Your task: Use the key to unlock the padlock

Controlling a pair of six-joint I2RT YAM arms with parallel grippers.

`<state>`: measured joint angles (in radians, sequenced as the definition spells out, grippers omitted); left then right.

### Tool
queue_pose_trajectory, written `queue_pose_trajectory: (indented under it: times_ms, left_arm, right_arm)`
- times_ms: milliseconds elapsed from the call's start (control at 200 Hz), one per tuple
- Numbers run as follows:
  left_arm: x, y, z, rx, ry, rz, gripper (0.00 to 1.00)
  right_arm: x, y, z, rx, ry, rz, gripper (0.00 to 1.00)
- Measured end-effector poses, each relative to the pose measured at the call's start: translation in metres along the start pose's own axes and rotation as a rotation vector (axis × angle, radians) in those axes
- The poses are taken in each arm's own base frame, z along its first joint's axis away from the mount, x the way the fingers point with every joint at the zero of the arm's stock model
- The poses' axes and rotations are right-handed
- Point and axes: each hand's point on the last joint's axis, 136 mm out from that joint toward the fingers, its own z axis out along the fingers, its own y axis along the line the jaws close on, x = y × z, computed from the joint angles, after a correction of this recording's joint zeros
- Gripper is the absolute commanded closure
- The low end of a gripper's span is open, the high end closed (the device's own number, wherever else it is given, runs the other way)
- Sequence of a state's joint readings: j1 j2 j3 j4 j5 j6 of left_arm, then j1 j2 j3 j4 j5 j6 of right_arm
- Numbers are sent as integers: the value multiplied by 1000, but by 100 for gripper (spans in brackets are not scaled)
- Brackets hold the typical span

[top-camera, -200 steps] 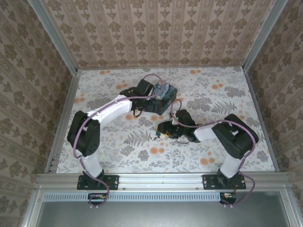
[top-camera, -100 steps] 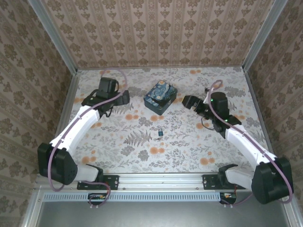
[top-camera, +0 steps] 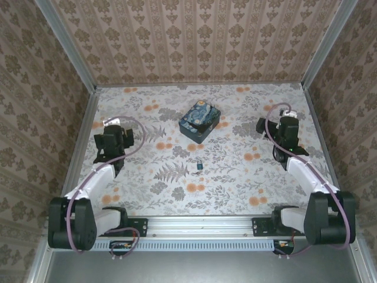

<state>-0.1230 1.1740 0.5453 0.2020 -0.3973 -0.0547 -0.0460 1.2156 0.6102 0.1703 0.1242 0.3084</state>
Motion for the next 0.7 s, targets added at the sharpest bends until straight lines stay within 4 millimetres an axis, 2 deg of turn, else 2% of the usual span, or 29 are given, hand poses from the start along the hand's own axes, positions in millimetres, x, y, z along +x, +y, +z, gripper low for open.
queue_pose_trajectory:
  times_ms: [150,290,435,625,700]
  left_arm:
    - [21,-6,24,22,-6,5,0]
    - [42,-18,36,72,-3,30,0]
    - [39,-26,44,115,-73,21,0]
    - [51,-33,52,150,-71,30,0]
    - [48,-31,53,156,-78,22,0]
  right_arm:
    - [35,-23,14,52,4,-67,1]
    - [53,-28,17,36,-33,-108,1]
    - [45,-15,22,-48,-132,-123,1]
    - [72,-2,37,-114,-90,-184,0]
    - [62,8,40,-134,-107,-203,0]
